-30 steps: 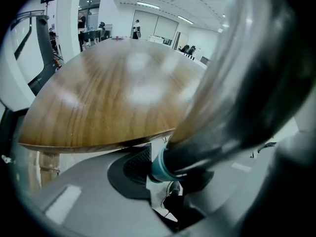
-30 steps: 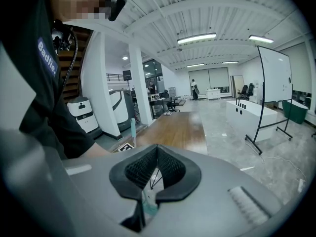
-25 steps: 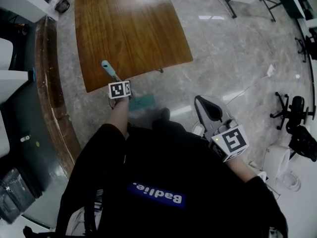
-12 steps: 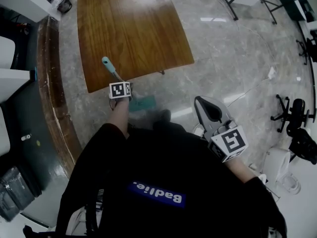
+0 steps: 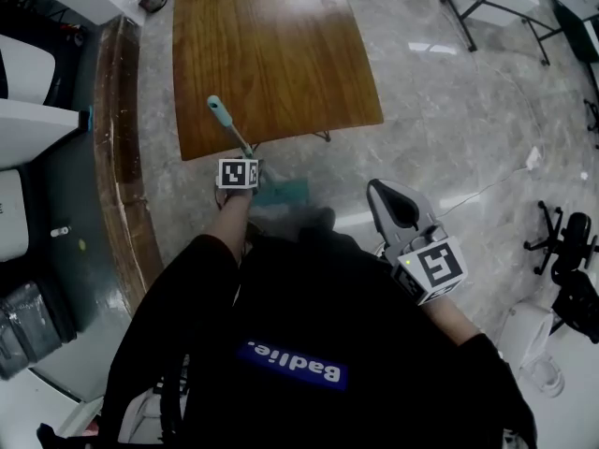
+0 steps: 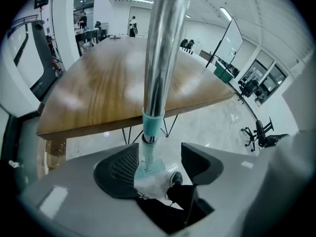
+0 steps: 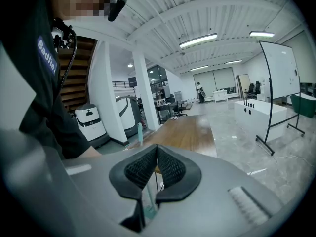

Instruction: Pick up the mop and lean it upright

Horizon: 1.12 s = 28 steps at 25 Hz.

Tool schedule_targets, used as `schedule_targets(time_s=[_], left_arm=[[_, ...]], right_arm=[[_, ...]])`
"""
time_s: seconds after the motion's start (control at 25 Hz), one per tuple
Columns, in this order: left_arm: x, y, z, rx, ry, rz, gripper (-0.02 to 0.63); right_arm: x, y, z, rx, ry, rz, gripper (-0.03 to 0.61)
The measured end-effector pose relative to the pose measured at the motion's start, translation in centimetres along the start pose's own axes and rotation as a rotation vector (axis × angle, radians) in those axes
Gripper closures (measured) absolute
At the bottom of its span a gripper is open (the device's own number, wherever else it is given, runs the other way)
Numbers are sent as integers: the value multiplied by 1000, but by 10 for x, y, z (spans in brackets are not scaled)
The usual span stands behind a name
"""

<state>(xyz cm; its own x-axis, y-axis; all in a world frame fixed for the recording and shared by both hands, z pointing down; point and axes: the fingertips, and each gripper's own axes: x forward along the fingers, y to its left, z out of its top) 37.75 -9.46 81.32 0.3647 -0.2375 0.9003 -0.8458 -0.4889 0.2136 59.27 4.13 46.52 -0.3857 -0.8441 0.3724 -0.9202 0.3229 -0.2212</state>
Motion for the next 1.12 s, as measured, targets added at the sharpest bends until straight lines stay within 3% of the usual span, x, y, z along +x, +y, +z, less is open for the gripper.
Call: schedule_targets(time_s=[0.4, 0.68, 0.92, 1.12], left_arm=[[-55, 26, -57, -28, 21, 105, 321], [-89, 26, -75, -28, -23, 107, 319], [-127, 40, -86, -52, -111, 70, 321], [-169, 45, -100, -7, -211, 19, 324]], right_arm=[[17, 25, -19, 29, -27, 180, 571], [23, 58, -25, 31, -25, 248, 571], [23, 84, -23, 44, -39, 218, 571], [10, 115, -35, 27, -43, 145, 572]])
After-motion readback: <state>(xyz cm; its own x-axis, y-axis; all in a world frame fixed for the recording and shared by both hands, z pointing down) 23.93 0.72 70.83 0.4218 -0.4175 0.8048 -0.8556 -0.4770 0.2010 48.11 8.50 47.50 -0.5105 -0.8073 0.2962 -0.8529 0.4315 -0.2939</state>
